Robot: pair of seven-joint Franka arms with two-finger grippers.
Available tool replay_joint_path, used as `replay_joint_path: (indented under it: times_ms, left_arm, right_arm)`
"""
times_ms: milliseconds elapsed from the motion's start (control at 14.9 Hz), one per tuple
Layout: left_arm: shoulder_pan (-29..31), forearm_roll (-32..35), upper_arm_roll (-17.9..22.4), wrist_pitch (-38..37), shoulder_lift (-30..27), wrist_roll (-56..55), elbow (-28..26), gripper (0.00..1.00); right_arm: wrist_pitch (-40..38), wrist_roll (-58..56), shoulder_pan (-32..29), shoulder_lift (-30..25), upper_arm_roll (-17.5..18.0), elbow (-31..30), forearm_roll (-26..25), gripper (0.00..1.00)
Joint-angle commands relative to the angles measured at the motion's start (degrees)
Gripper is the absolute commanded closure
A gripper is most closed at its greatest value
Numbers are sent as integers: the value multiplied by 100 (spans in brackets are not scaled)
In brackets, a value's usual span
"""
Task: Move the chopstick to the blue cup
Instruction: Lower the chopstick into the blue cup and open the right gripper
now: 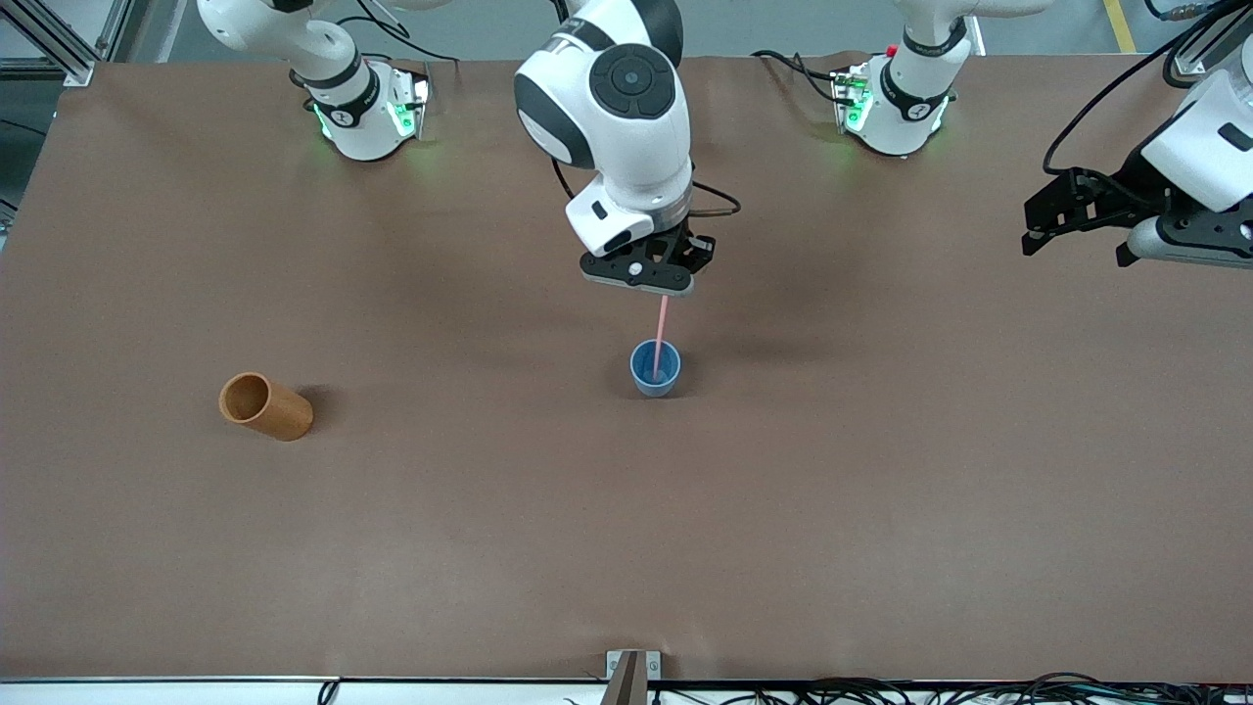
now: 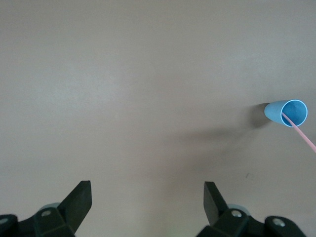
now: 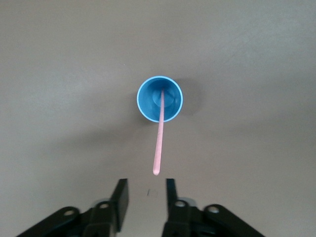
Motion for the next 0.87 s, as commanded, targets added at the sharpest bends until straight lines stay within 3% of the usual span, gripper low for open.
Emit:
replay_joint_path:
  times_ms: [0,201,335,537,805]
  left_arm:
    - [22,-24,-8,-37,-43,-10,7,0]
    - [22,-15,-8,-37,-16,-19,25,0]
    - [22,-24,-8,-37,-16,-19,25,0]
    - [22,-24,-8,-37,1,-19,25,0]
    - [31,-50,-8,-37,19,-80,33,0]
  right_arm:
    - [-6,-4,-47,-61,-84,65,73,48]
    - [-59,-144,-459,-499,-85,65,73,19]
    - [-408,-775,-880,-965,-102,-75,55,8]
    - [-498,-1637,-1750,-1685,-120,-469,46,0]
    - [-490,-3182,-2744,-2547,-120,-1383,-111,0]
